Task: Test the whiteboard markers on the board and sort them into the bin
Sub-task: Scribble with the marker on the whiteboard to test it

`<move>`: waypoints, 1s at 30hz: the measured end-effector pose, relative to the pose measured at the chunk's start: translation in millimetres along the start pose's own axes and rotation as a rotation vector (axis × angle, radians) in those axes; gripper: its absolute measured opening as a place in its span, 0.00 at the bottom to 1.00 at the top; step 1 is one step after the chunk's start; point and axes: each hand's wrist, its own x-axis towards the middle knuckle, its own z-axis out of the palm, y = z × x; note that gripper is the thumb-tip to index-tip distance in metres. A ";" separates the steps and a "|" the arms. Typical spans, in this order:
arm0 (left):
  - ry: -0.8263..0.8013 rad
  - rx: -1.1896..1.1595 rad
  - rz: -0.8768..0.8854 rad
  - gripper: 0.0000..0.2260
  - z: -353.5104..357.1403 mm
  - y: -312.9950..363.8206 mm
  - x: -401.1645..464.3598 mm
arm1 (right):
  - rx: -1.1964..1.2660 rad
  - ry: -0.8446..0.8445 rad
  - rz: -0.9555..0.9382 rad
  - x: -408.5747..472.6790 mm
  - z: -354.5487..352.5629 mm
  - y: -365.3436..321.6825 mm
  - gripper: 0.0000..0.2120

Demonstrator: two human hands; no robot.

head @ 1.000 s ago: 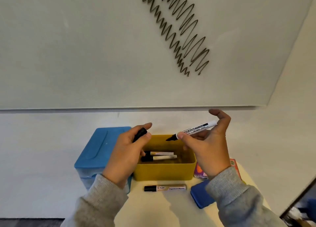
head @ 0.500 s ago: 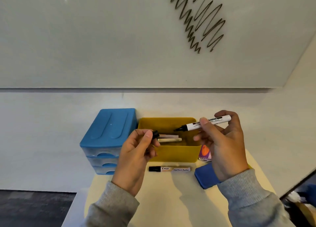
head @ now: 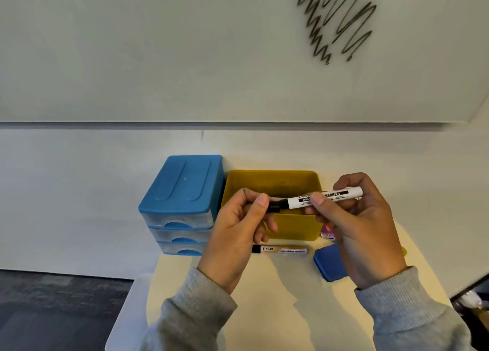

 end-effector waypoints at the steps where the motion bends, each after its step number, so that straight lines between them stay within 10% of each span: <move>1: -0.004 0.020 0.004 0.14 0.8 -0.3 -0.6 | -0.009 -0.019 -0.004 -0.7 0.8 0.7 0.16; 10: 0.213 0.393 0.239 0.14 -0.2 -10.3 -3.4 | -0.342 -0.274 -0.107 0.1 -4.0 9.5 0.05; 30: 0.289 0.382 0.262 0.13 10.5 -17.9 -12.2 | -0.480 -0.465 -0.149 -0.5 -10.8 26.4 0.06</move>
